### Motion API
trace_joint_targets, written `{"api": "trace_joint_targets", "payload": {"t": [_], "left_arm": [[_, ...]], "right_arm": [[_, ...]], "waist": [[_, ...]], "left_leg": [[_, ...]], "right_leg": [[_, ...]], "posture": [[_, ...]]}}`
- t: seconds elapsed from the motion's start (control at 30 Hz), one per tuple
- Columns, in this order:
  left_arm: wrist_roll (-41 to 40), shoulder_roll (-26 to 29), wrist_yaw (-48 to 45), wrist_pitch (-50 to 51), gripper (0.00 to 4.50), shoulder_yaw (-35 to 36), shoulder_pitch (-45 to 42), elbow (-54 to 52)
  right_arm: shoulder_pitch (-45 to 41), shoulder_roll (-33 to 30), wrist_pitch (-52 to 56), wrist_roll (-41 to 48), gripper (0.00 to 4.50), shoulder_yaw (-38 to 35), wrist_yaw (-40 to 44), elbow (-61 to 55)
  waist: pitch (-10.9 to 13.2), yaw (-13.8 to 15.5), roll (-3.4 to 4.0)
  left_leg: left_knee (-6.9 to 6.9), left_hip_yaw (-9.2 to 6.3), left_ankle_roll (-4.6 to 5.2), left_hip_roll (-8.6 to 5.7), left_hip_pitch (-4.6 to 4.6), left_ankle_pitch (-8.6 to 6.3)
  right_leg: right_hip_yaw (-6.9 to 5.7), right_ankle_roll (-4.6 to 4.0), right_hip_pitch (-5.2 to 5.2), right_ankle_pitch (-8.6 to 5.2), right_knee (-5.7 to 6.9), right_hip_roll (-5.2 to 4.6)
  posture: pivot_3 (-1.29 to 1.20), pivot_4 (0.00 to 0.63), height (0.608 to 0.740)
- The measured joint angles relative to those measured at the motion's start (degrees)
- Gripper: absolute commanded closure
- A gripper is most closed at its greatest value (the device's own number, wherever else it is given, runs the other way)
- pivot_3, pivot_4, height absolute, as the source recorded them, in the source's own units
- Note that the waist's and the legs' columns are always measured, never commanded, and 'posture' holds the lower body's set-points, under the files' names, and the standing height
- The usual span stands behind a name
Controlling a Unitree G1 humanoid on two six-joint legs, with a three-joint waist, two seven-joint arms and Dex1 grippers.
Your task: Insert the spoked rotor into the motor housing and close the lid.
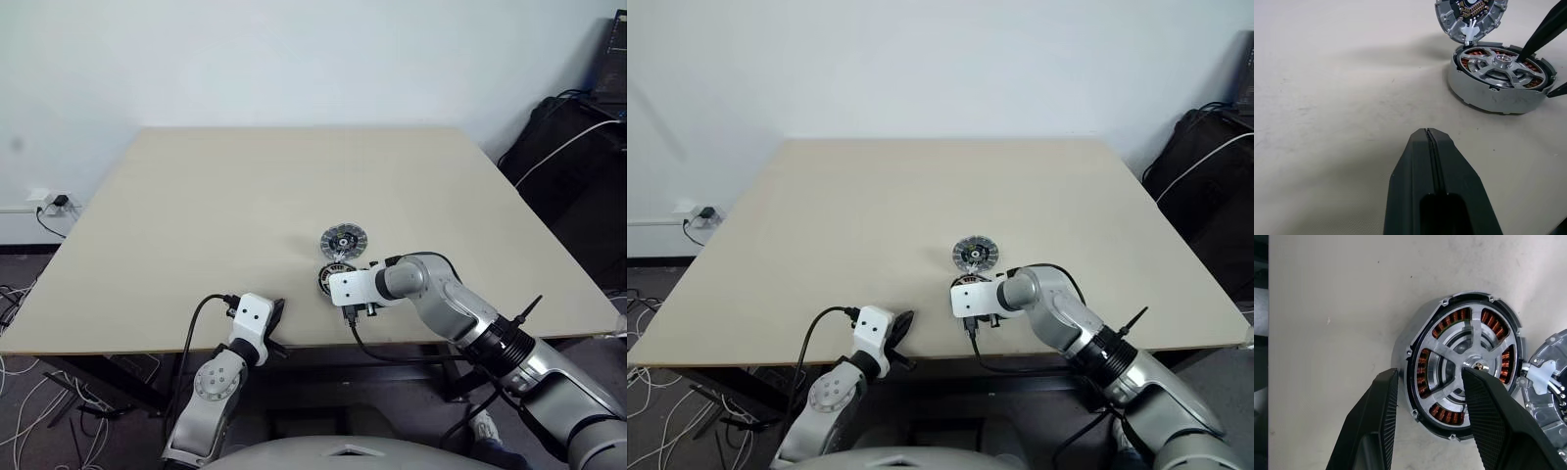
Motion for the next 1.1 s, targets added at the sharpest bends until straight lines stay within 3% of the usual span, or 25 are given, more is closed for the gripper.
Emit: {"api": "trace_joint_targets", "payload": {"t": [0.3, 0.4, 0.57, 0.9, 1.1], "left_arm": [[-0.04, -0.15, 0.25, 0.0, 4.5, 0.0, 0.0, 0.0], [-0.05, -0.23, 0.29, -0.01, 4.5, 0.01, 0.01, 0.0], [-0.05, -0.37, 0.32, -0.05, 4.5, 0.02, 0.06, 0.0], [-0.05, -0.69, 0.31, -0.07, 4.5, 0.01, 0.11, 0.0], [-0.05, -0.82, 0.31, -0.09, 4.5, -0.01, 0.18, 0.0]], "right_arm": [[0.28, 0.0, -1.25, -0.34, 2.3, 0.05, 1.72, 1.9], [0.31, 0.01, -2.11, -0.85, 2.91, 0.05, 2.05, 2.22], [0.29, 0.07, -3.2, -1.4, 4.36, -0.27, 3.02, 2.53], [0.45, 0.94, -3.01, -1.55, 4.39, -0.64, 3.3, 3.36], [2.87, 4.14, 1.66, -0.34, 4.39, -4.41, 0.66, 3.3]], "waist": [[0.0, 0.01, 0.0], [0.0, 0.01, 0.0], [0.01, -0.1, -0.05], [0.03, -0.19, -0.07], [0.05, -0.28, -0.1]], "left_leg": [[0.0, 0.0, 0.0, 0.0, 0.0, 0.0], [0.0, 0.0, 0.0, 0.0, 0.0, 0.0], [0.0, 0.05, 0.0, 0.05, 0.15, 0.0], [0.0, 0.07, -0.01, 0.09, 0.29, 0.01], [0.0, 0.08, -0.01, 0.11, 0.28, 0.01]], "right_leg": [[0.0, 0.0, 0.0, 0.0, 0.0, 0.0], [0.0, 0.0, 0.0, 0.0, 0.0, 0.0], [-0.01, 0.04, 0.12, -0.03, 0.0, 0.0], [0.0, 0.15, 0.08, -0.08, 0.02, -0.01], [0.0, 0.12, 0.07, -0.06, 0.04, -0.01]], "posture": [[0.0, 0.0, 0.74], [0.0, 0.0, 0.74], [0.0, 0.0, 0.74], [0.0, 0.0, 0.74], [0.0, 0.0, 0.74]]}}
